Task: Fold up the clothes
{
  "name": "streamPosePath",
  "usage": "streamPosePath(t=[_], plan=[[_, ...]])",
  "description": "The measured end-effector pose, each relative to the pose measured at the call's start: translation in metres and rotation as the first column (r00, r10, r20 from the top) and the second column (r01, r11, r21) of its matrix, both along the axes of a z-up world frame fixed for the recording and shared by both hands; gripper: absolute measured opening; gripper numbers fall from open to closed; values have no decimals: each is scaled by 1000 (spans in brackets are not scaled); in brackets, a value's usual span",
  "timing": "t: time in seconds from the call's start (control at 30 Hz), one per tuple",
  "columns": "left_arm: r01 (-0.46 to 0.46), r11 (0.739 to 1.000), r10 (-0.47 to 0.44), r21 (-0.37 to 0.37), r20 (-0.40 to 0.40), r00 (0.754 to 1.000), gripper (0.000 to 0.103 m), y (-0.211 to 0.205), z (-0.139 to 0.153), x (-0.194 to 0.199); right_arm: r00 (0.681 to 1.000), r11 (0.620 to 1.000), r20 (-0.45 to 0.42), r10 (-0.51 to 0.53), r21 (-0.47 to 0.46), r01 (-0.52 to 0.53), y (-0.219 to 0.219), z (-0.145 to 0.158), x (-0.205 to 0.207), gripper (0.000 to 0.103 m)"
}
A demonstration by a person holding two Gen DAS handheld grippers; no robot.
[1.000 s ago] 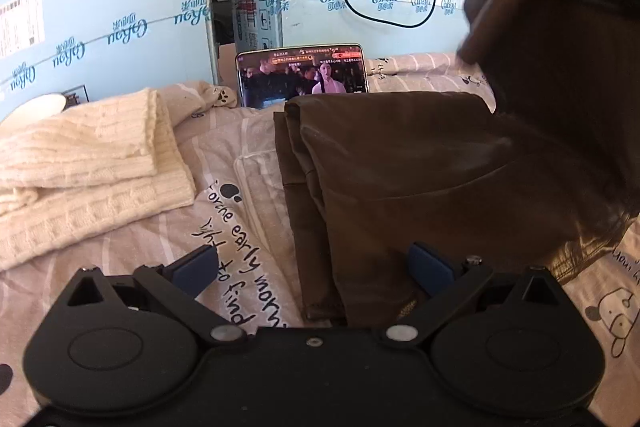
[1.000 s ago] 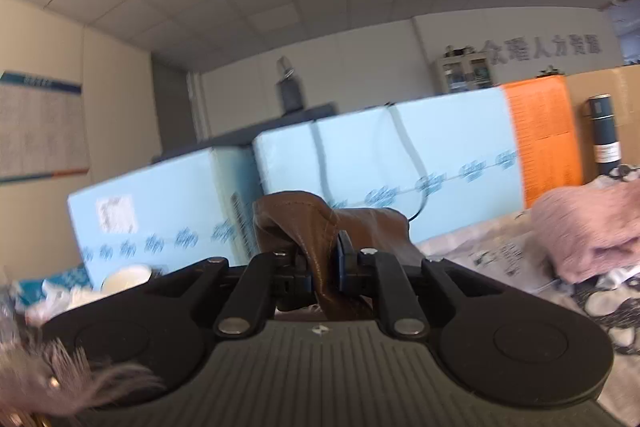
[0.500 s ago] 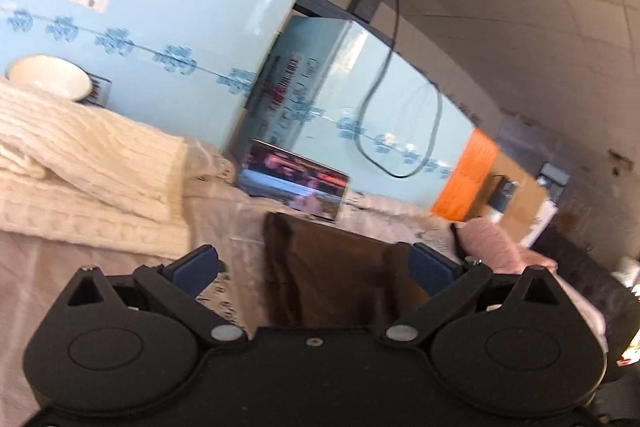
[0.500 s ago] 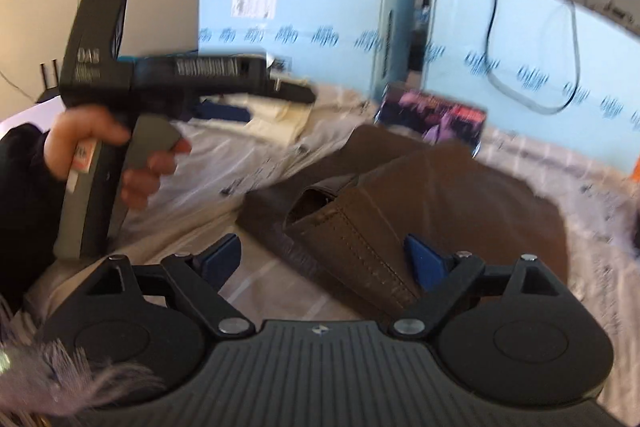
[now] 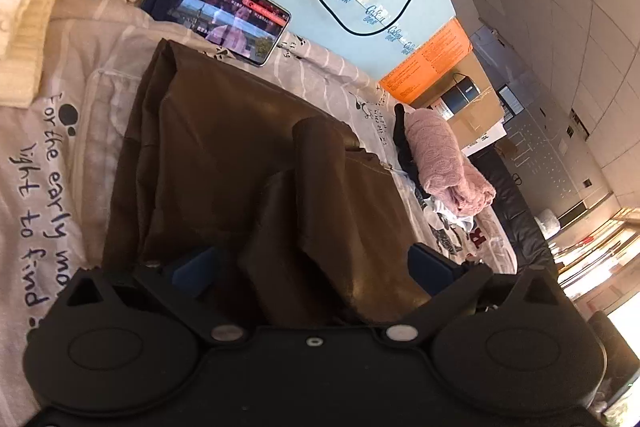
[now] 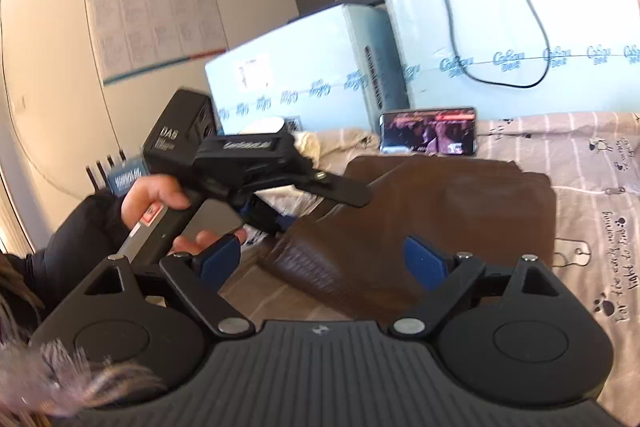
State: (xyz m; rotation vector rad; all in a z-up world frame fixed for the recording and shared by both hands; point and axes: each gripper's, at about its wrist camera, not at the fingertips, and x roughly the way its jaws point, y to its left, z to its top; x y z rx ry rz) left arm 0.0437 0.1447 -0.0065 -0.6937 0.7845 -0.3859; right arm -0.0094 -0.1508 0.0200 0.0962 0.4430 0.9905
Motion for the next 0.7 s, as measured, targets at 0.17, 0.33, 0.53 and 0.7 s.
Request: streamPosePath(t=[0.17,0.33,0.53,0.7], plan=[[37,975,-22,-220,72,997,103,10,4,3,993,997,-121,8,75,1,-16,-17,22,88],[92,923,-27,-373,175,984,103,21,3,13,991,993,-125,52,110,-38,-20,-25,23,89],[42,965,-25,-258,72,997,101,16,-5,39,988,991,-134,78,118,-62,-22,-31,20,89],[0,995,-17,103,163,986,68,-24,19,28,987,988,-138,79,146,-59,-26,-34,20,89]])
